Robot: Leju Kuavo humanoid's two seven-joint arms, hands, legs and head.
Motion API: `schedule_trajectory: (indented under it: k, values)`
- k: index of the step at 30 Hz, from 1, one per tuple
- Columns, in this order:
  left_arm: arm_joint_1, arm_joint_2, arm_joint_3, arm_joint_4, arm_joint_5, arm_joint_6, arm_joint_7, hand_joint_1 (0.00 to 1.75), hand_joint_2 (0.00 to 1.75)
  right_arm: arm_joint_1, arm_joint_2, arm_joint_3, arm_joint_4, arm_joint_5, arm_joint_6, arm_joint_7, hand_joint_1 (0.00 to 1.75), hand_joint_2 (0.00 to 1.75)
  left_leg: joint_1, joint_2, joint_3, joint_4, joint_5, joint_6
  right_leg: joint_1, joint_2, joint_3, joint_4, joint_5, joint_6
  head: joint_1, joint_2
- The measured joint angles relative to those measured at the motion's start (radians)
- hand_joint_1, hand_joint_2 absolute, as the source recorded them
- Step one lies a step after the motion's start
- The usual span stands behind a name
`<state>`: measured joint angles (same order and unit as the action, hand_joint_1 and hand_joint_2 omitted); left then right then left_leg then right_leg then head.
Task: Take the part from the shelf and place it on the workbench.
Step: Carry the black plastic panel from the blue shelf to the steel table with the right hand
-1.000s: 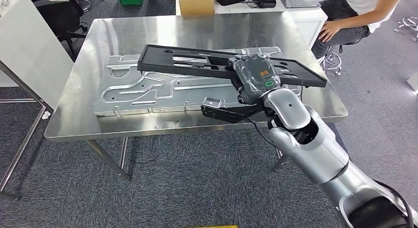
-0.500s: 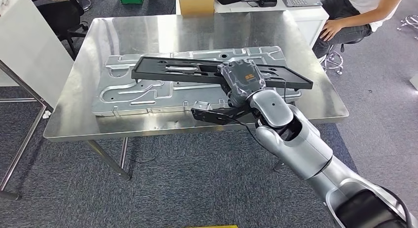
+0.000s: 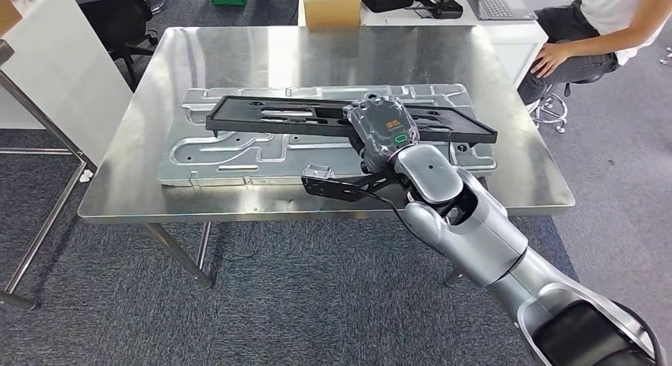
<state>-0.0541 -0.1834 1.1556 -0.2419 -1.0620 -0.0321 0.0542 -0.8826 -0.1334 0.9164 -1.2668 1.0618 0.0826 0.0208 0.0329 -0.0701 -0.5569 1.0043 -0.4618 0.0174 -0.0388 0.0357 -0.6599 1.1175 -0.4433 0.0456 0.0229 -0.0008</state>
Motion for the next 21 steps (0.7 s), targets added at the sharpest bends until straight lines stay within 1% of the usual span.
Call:
schedule_trajectory:
  k: [1, 2, 3, 4, 5, 6, 8, 9, 10, 13, 15, 17, 18, 21]
  values:
    - [-0.001, 0.000, 0.000, 0.000, 0.000, 0.000, 0.000, 0.00, 1.75, -0.001, -0.001, 0.000, 0.001, 0.000, 0.000, 0.000, 1.75, 1.75, 0.002, -0.008, -0.003, 0.007, -0.005, -0.008, -0.003, 0.015, 0.022, -0.047, 0.013, 0.001, 0.000, 0.000]
    - [-0.001, 0.000, 0.000, 0.000, 0.000, 0.000, 0.000, 0.00, 1.75, -0.001, -0.001, 0.000, 0.003, 0.000, 0.000, 0.000, 1.75, 1.75, 0.004, -0.017, -0.008, 0.012, -0.008, -0.017, -0.002, 0.027, 0.033, -0.071, 0.012, -0.001, 0.000, 0.000]
    - [-0.002, 0.000, 0.000, 0.000, 0.000, 0.000, 0.000, 0.00, 1.75, -0.002, -0.001, 0.001, 0.004, 0.000, 0.000, 0.000, 1.75, 1.75, 0.005, -0.025, -0.013, 0.013, -0.008, -0.025, 0.002, 0.030, 0.036, -0.072, 0.002, -0.007, 0.000, 0.000]
    - [-0.002, 0.000, 0.000, 0.000, 0.000, 0.000, 0.000, 0.00, 1.75, -0.002, 0.000, 0.002, 0.005, 0.001, 0.000, 0.000, 1.75, 1.75, 0.007, -0.033, -0.015, 0.011, -0.007, -0.032, 0.003, 0.022, 0.037, -0.074, -0.002, -0.016, -0.001, 0.000]
    - [-0.001, 0.000, 0.000, 0.000, 0.000, 0.000, 0.000, 0.00, 1.75, -0.003, 0.002, 0.003, 0.006, 0.002, 0.000, 0.002, 1.75, 1.75, 0.009, -0.036, -0.013, 0.009, -0.008, -0.038, 0.004, 0.015, 0.039, -0.075, -0.004, -0.022, -0.001, 0.000]
    - [0.000, 0.000, 0.000, 0.000, 0.000, 0.000, 0.000, 0.00, 1.75, -0.004, 0.003, 0.003, 0.007, 0.004, 0.000, 0.005, 1.75, 1.75, 0.010, -0.036, -0.009, 0.005, -0.007, -0.038, 0.002, 0.010, 0.042, -0.077, -0.005, -0.028, -0.001, 0.000]
    - [0.003, 0.000, 0.000, 0.000, 0.000, 0.000, 0.001, 0.00, 1.75, -0.007, 0.004, 0.004, 0.008, 0.008, 0.000, 0.010, 1.75, 1.75, 0.009, -0.029, -0.001, 0.002, -0.005, -0.024, 0.000, 0.007, 0.050, -0.083, -0.005, -0.031, -0.001, 0.000]
    - [0.004, 0.000, 0.000, 0.000, -0.001, 0.000, 0.001, 0.00, 1.75, -0.007, 0.004, 0.004, 0.009, 0.010, 0.000, 0.011, 1.75, 1.75, 0.008, -0.026, 0.001, -0.001, -0.001, -0.016, 0.002, 0.007, 0.050, -0.084, -0.005, -0.032, -0.002, 0.000]
    - [0.004, 0.000, 0.000, 0.000, -0.001, 0.000, 0.002, 0.00, 1.75, -0.008, 0.004, 0.004, 0.009, 0.010, 0.000, 0.012, 1.75, 1.75, 0.007, -0.024, 0.003, -0.004, -0.001, -0.012, 0.004, 0.007, 0.050, -0.084, -0.006, -0.035, -0.002, 0.000]
    - [0.003, 0.000, 0.000, 0.000, -0.003, 0.000, 0.002, 0.00, 1.75, -0.007, 0.004, 0.005, 0.009, 0.011, 0.000, 0.013, 1.75, 1.75, 0.008, -0.016, 0.007, -0.013, -0.001, -0.011, 0.010, 0.009, 0.050, -0.083, -0.008, -0.042, -0.002, 0.000]
    - [0.003, 0.000, 0.000, 0.000, -0.004, 0.000, 0.002, 0.00, 1.75, -0.007, 0.004, 0.006, 0.009, 0.011, 0.000, 0.014, 1.75, 1.75, 0.009, -0.012, 0.009, -0.017, -0.001, -0.013, 0.013, 0.009, 0.050, -0.082, -0.008, -0.046, -0.002, 0.000]
    - [0.002, 0.000, 0.000, 0.000, -0.005, 0.000, 0.002, 0.00, 1.75, -0.007, 0.004, 0.007, 0.009, 0.012, 0.000, 0.014, 1.75, 1.75, 0.010, -0.009, 0.009, -0.018, -0.003, -0.016, 0.014, 0.009, 0.050, -0.081, -0.009, -0.047, -0.002, 0.000]
    - [0.002, 0.000, 0.000, 0.000, -0.006, 0.000, 0.002, 0.00, 1.75, -0.008, 0.004, 0.008, 0.010, 0.014, 0.000, 0.015, 1.75, 1.75, 0.010, -0.009, 0.009, -0.018, -0.003, -0.021, 0.015, 0.009, 0.050, -0.081, -0.009, -0.048, -0.002, 0.000]
    - [0.002, 0.000, 0.000, 0.000, -0.006, 0.000, 0.003, 0.00, 1.75, -0.009, 0.004, 0.012, 0.010, 0.022, -0.001, 0.022, 1.75, 1.75, 0.012, -0.008, 0.009, -0.019, -0.004, -0.043, 0.016, 0.009, 0.050, -0.080, -0.009, -0.048, -0.002, 0.000]
